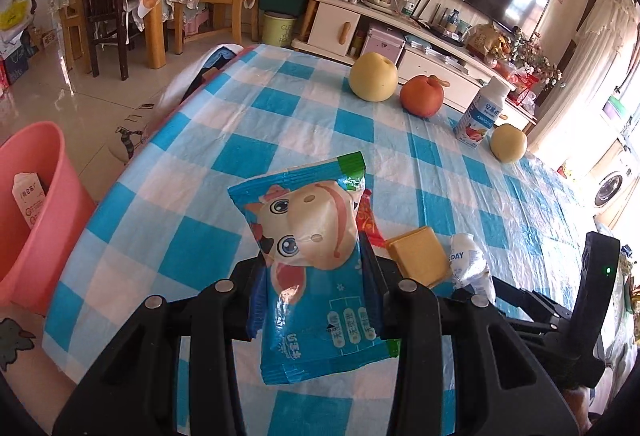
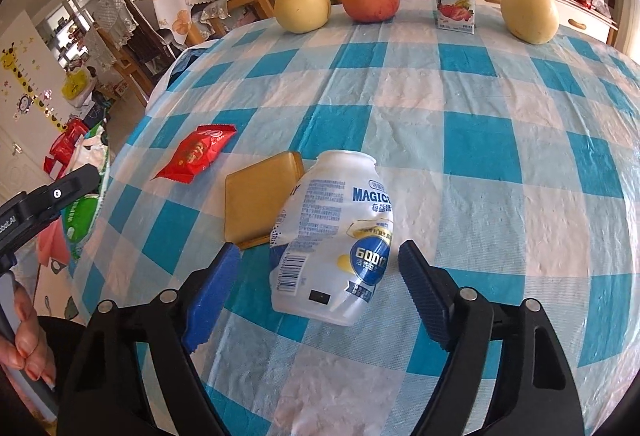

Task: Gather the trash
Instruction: 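Lift the wipes pack with the left tool while the right tool grasps the white MAGIC bottle, then carry the held wipes pack and bottle over to the pink bin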

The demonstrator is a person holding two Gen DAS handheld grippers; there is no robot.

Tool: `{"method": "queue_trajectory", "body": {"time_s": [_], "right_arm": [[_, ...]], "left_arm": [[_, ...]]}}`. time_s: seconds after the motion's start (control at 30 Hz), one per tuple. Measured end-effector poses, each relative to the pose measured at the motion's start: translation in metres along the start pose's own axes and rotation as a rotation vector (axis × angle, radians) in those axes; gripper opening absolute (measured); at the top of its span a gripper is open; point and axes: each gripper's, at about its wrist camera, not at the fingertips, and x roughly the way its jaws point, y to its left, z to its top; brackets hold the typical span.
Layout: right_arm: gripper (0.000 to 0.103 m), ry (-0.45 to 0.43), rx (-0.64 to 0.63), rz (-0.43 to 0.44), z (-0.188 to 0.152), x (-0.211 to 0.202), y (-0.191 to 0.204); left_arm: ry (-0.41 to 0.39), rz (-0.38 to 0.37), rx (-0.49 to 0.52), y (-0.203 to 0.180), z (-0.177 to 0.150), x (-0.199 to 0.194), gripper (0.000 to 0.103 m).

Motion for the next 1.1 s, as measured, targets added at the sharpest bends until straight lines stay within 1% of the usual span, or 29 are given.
{"method": "queue_trajectory", "body": {"time_s": [0.13, 0.27, 0.4, 0.53, 0.67, 0.9, 1.0, 1.1], "right_arm": [[0.07, -0.009, -0.028, -0.032, 0.0, 0.002, 0.002], [0.063, -0.009, -0.076, -0.091, -0.001, 0.004, 0.008], [0.061, -0.023, -0.091, -0.115, -0.003, 0.005, 0.011], [0.061, -0.034, -0.075, -0.108, -0.005, 0.003, 0.011], [0.061, -0.07, -0.062, -0.11, -0.009, -0.007, 0.016], [0.06, -0.098, -0.127, -0.142, -0.014, -0.026, 0.043], [0.06, -0.112, -0.157, -0.137, -0.017, -0.037, 0.06], [0.06, -0.123, -0.179, -0.113, -0.021, -0.047, 0.076]], "left_arm": [[0.009, 0.0, -0.015, 0.015, -0.008, -0.008, 0.041], [0.015, -0.01, -0.02, 0.024, -0.015, -0.014, 0.041], [0.01, -0.026, -0.017, 0.029, -0.02, -0.024, 0.041], [-0.001, -0.027, 0.004, 0.033, -0.025, -0.033, 0.041], [-0.011, -0.039, 0.013, 0.041, -0.031, -0.042, 0.041], [-0.033, -0.079, 0.007, 0.058, -0.035, -0.063, 0.041], [-0.046, -0.095, 0.003, 0.065, -0.036, -0.073, 0.041], [-0.065, -0.107, -0.005, 0.075, -0.036, -0.085, 0.041]]}}
